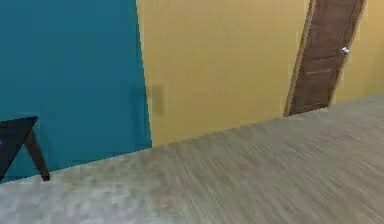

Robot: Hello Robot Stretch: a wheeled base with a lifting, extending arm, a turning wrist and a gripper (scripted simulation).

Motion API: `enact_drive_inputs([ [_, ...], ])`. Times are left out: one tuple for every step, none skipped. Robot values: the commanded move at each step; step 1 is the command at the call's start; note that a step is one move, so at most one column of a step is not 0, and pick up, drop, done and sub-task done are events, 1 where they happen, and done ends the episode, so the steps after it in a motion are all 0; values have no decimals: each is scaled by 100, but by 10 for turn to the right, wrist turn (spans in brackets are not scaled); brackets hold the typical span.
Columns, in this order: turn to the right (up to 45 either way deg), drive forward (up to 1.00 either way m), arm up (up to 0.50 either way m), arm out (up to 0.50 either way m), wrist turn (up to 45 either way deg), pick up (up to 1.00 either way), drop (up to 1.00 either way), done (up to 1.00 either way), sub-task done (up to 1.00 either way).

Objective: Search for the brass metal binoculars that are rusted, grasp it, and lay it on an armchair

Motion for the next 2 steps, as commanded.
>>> enact_drive_inputs([
  [-210,0,0,0,0,0,0,0,0],
  [0,100,0,0,0,0,0,0,0],
])
